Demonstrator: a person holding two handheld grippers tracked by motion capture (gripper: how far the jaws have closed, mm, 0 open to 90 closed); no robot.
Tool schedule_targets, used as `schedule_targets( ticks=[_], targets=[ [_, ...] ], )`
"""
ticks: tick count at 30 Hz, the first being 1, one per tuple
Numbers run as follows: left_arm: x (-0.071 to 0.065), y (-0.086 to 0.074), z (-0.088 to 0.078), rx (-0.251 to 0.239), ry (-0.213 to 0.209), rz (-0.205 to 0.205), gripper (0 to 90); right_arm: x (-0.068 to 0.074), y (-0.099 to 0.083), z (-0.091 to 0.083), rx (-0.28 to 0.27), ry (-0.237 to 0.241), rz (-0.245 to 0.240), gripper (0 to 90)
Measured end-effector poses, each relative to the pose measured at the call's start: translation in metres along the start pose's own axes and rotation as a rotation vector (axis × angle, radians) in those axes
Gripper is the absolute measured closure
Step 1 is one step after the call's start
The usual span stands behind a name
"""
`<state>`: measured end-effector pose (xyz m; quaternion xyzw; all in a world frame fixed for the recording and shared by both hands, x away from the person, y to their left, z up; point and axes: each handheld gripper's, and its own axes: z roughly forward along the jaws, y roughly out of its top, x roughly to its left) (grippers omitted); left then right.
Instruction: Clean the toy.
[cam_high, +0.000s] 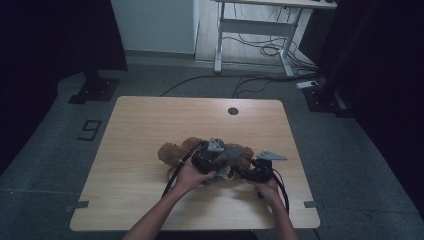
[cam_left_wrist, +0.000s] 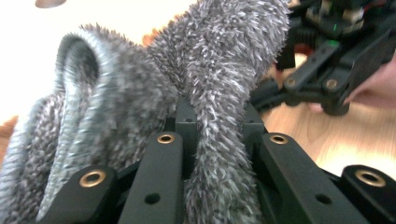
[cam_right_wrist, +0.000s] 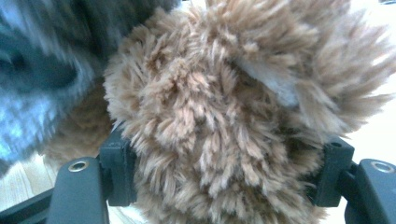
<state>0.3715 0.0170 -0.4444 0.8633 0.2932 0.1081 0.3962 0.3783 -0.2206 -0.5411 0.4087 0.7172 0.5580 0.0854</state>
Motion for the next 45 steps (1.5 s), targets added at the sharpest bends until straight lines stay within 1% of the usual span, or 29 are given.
schedule_targets(
  ticks=[2, 3, 5, 6, 9, 11, 13, 14, 15, 16, 17, 18, 19, 22, 25, 30, 34, 37, 39, 42, 45],
  targets=[
    [0.004, 0.006, -0.005, -0.034, 0.014, -0.013, 76.7, -0.001, 0.0, 0.0, -0.002, 0.001, 0.006, 28.4],
    [0.008, 0.012, -0.009, -0.054, 0.026, -0.022, 76.8, -0.001, 0.0, 0.0, -0.003, 0.002, 0.012, 28.4],
    [0.012, 0.023, -0.013, -0.077, 0.041, -0.032, 76.8, -0.001, 0.0, 0.0, -0.001, 0.001, 0.011, 28.4],
    [0.013, 0.028, -0.013, -0.088, 0.04, -0.036, 76.8, -0.001, 0.0, 0.0, -0.001, 0.001, 0.011, 28.4],
    [0.011, 0.044, -0.007, -0.085, 0.053, -0.011, 76.8, -0.001, 0.0, -0.001, 0.0, 0.001, 0.013, 28.5],
    [0.01, 0.05, 0.003, -0.067, 0.057, -0.004, 76.8, -0.001, 0.0, -0.001, 0.001, 0.0, 0.013, 28.5],
    [0.009, 0.053, 0.019, -0.032, 0.056, -0.009, 76.7, -0.001, 0.0, -0.001, 0.0, 0.0, 0.014, 28.5],
    [0.009, 0.052, 0.025, -0.007, 0.051, -0.01, 76.7, -0.001, 0.0, -0.001, -0.001, -0.001, 0.014, 28.5],
    [0.008, 0.05, 0.033, 0.031, 0.043, -0.01, 76.6, -0.001, 0.0, -0.001, -0.001, -0.001, 0.014, 28.5],
    [0.006, 0.045, 0.042, 0.087, 0.026, -0.003, 76.5, -0.001, 0.0, 0.0, -0.002, -0.001, 0.014, 28.6],
    [0.005, 0.042, 0.045, 0.091, 0.03, 0.01, 76.4, -0.001, 0.0, 0.0, -0.001, -0.002, 0.012, 28.5],
    [0.003, 0.038, 0.043, 0.065, 0.036, 0.003, 76.5, -0.001, -0.001, 0.0, 0.004, -0.004, 0.008, 28.5],
    [0.003, 0.035, 0.041, 0.057, 0.032, -0.006, 76.6, -0.001, -0.001, -0.001, 0.007, -0.001, 0.007, 28.5],
    [0.002, 0.026, 0.036, 0.041, 0.032, -0.007, 76.8, 0.0, 0.0, -0.001, 0.013, -0.003, -0.009, 28.4],
    [0.0, 0.014, 0.029, 0.022, 0.027, -0.022, 76.9, 0.001, 0.0, -0.001, 0.012, -0.004, -0.012, 28.4],
    [-0.002, -0.001, 0.017, 0.032, 0.006, -0.014, 76.8, 0.001, 0.0, -0.001, 0.012, -0.005, -0.016, 28.4],
    [-0.004, -0.011, 0.012, 0.034, -0.002, 0.006, 76.8, 0.001, -0.001, 0.0, 0.011, -0.003, -0.016, 28.4],
    [-0.006, -0.013, 0.008, 0.04, -0.012, 0.012, 76.6, 0.001, -0.001, 0.0, 0.01, -0.002, -0.015, 28.4],
    [-0.004, -0.012, 0.0, 0.03, -0.016, 0.009, 76.4, 0.001, 0.0, -0.001, 0.009, -0.002, -0.012, 28.4],
    [-0.001, -0.004, -0.012, -0.008, 0.003, 0.005, 76.1, 0.0, -0.001, 0.0, 0.005, -0.001, -0.001, 28.4],
    [0.004, 0.008, -0.021, -0.053, 0.02, -0.011, 75.8, -0.001, -0.001, 0.0, 0.001, 0.0, 0.008, 28.4]
  ],
)
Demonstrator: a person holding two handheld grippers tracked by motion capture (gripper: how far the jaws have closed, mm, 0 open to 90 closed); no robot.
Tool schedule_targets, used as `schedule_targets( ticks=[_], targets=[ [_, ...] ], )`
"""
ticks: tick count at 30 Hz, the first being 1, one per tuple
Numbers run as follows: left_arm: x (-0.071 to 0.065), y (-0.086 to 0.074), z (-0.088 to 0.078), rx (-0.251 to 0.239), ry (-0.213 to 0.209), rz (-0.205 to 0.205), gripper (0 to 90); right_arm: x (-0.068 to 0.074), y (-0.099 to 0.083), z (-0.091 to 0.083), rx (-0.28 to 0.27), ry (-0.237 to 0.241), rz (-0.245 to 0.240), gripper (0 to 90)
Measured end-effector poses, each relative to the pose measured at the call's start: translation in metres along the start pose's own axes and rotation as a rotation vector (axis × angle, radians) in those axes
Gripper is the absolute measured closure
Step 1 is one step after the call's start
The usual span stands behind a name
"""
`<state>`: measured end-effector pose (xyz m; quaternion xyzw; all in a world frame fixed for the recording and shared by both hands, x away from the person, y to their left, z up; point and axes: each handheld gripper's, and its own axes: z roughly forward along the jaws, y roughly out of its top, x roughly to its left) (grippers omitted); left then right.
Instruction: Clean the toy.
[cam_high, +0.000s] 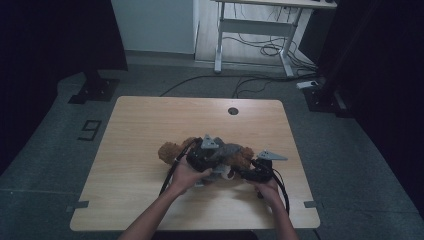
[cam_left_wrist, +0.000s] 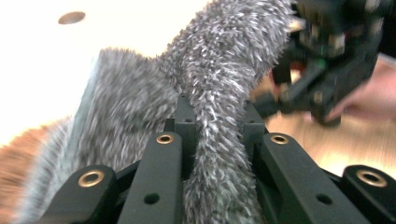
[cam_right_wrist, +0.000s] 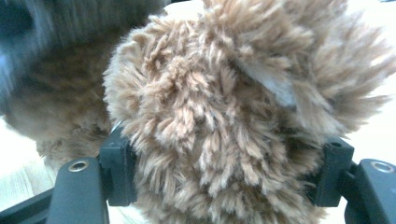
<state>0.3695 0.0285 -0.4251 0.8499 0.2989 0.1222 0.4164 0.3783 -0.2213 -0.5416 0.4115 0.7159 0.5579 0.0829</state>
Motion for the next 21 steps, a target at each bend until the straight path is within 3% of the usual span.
schedule_targets(
  ticks=[4, 7, 9, 11, 12, 13, 15, 17, 21],
  targets=[
    [0.004, 0.018, 0.002, -0.021, 0.009, -0.013, 75.9, 0.0, 0.0, 0.0, 0.002, 0.0, 0.001, 28.4],
    [0.003, 0.031, 0.014, -0.019, 0.011, -0.014, 75.9, 0.0, 0.0, 0.0, 0.002, 0.0, 0.003, 28.4],
    [0.0, 0.034, 0.027, 0.008, 0.02, -0.005, 75.9, 0.0, 0.0, 0.0, 0.001, 0.0, 0.006, 28.4],
    [-0.001, 0.03, 0.042, 0.068, 0.048, 0.021, 75.8, 0.0, 0.0, -0.001, 0.002, -0.003, 0.004, 28.5],
    [0.0, 0.024, 0.052, 0.114, 0.03, 0.008, 75.8, 0.0, 0.0, -0.001, 0.002, -0.004, 0.004, 28.5],
    [0.002, 0.018, 0.058, 0.123, 0.009, -0.004, 75.7, 0.0, 0.0, -0.001, 0.002, -0.005, 0.003, 28.5],
    [0.004, 0.01, 0.056, 0.082, -0.013, -0.031, 76.0, 0.0, 0.0, 0.0, 0.008, -0.009, 0.0, 28.4],
    [0.005, 0.004, 0.05, 0.073, -0.042, -0.047, 76.1, 0.001, 0.0, -0.001, 0.011, -0.006, -0.008, 28.4],
    [0.001, -0.012, 0.038, 0.072, -0.049, -0.02, 76.2, 0.002, 0.0, 0.0, 0.01, -0.007, -0.024, 28.4]
  ],
)
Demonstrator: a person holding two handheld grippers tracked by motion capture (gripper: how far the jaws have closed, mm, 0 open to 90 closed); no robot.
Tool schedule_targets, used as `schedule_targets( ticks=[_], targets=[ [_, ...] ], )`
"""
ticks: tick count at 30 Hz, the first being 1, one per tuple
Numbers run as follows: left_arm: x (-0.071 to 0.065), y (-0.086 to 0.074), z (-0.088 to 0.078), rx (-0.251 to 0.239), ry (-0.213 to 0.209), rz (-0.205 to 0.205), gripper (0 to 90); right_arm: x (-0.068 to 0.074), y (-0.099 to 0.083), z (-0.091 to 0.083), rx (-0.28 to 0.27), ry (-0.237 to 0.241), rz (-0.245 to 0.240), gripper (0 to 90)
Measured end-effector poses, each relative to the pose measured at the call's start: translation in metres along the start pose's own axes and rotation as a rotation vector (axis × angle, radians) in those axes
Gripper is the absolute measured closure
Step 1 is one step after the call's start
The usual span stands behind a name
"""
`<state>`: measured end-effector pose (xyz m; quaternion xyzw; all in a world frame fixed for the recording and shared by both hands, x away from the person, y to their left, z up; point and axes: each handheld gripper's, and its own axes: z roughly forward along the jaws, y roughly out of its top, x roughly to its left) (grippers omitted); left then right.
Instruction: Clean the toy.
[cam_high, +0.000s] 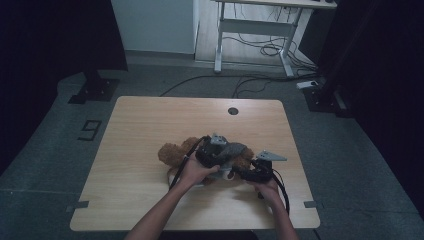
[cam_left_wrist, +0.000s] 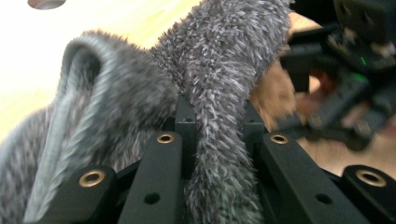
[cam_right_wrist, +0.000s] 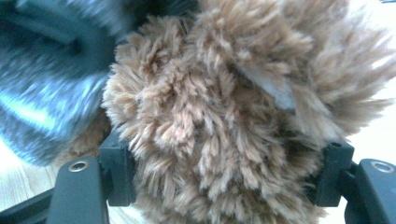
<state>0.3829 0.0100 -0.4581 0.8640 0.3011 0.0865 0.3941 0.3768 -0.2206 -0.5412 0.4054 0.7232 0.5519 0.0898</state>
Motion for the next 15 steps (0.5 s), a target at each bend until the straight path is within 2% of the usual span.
schedule_targets(
  ticks=[4, 6, 9, 11, 13, 15],
  targets=[
    [-0.011, -0.019, -0.007, 0.01, -0.01, 0.039, 76.3, 0.0, 0.0, 0.0, 0.001, 0.0, -0.002, 28.4],
    [-0.017, -0.023, -0.012, 0.02, -0.008, 0.061, 76.2, 0.0, 0.0, 0.0, 0.001, 0.0, 0.0, 28.4],
    [-0.021, -0.021, -0.025, -0.01, 0.027, 0.095, 76.2, -0.001, 0.0, 0.0, -0.002, 0.004, 0.012, 28.4],
    [-0.015, -0.013, -0.04, -0.068, 0.055, 0.077, 76.1, -0.001, 0.0, 0.0, -0.005, 0.005, 0.018, 28.4],
    [0.0, -0.002, -0.057, -0.131, 0.109, 0.031, 75.9, -0.001, 0.0, 0.0, -0.005, 0.004, 0.022, 28.4],
    [0.016, 0.004, -0.069, -0.153, 0.15, -0.006, 75.6, -0.002, 0.0, 0.0, -0.007, 0.004, 0.02, 28.4]
  ],
)
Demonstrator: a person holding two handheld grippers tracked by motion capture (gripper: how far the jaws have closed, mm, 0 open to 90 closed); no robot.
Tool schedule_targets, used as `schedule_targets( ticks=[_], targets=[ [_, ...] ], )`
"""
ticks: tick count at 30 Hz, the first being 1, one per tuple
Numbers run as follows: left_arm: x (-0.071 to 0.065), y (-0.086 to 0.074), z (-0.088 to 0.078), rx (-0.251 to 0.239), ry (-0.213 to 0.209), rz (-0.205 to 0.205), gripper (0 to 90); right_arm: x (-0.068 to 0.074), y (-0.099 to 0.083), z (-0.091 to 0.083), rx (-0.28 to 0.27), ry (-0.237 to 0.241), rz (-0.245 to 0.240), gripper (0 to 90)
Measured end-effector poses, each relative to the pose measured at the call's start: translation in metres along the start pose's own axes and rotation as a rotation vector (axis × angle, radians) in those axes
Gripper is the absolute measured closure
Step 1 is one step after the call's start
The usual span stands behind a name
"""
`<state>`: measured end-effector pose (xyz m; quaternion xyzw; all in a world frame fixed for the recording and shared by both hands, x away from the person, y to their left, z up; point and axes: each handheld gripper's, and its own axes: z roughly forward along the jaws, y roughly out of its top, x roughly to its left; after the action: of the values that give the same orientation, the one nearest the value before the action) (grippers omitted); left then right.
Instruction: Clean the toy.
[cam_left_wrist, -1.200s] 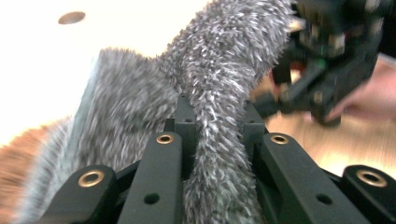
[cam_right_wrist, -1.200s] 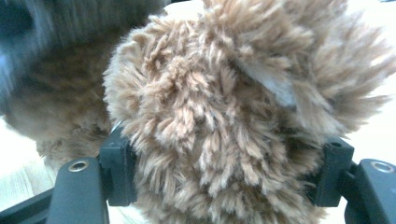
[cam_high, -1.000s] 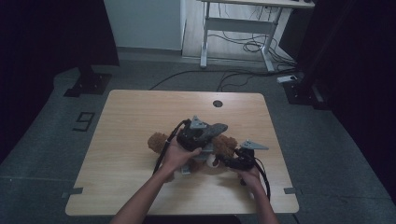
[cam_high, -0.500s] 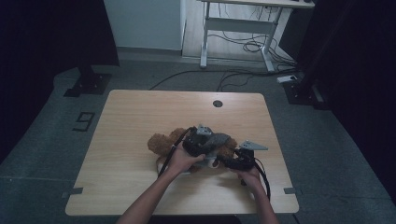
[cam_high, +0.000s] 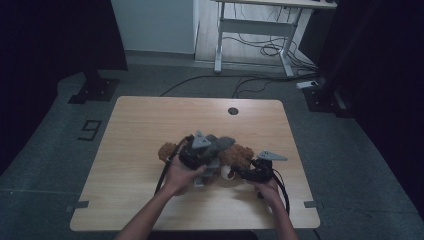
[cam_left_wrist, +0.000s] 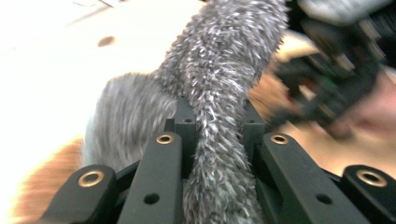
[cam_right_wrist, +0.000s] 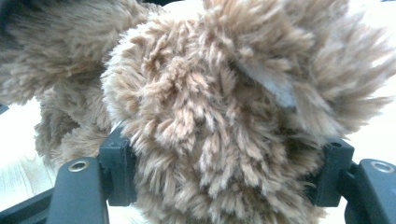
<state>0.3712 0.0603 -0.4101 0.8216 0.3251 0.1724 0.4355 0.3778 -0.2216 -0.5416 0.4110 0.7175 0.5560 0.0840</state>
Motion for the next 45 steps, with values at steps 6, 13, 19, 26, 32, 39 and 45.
schedule_targets(
  ticks=[6, 13, 19, 26, 32, 39, 45],
  targets=[
    [0.039, -0.018, 0.009, 0.112, 0.025, -0.095, 75.5, 0.0, 0.0, 0.0, -0.002, 0.0, 0.004, 28.4],
    [0.047, -0.049, -0.006, 0.121, 0.076, -0.074, 75.5, 0.001, 0.0, 0.0, -0.001, 0.002, -0.008, 28.4],
    [0.065, -0.075, -0.023, 0.12, 0.094, -0.144, 75.5, 0.002, 0.0, 0.0, -0.002, -0.003, -0.009, 28.4],
    [0.075, -0.098, -0.027, 0.129, 0.132, -0.178, 75.5, 0.002, 0.0, 0.001, -0.005, -0.003, -0.006, 28.4],
    [0.081, -0.107, -0.03, 0.155, 0.17, -0.197, 75.5, 0.002, 0.0, 0.001, -0.006, -0.002, -0.002, 28.4],
    [0.079, -0.086, -0.048, 0.11, 0.179, -0.189, 75.5, 0.001, 0.0, 0.001, -0.006, -0.003, 0.009, 28.4],
    [0.053, -0.037, -0.044, 0.062, 0.13, -0.104, 75.6, 0.001, 0.0, 0.001, -0.007, -0.004, 0.01, 28.3]
  ],
)
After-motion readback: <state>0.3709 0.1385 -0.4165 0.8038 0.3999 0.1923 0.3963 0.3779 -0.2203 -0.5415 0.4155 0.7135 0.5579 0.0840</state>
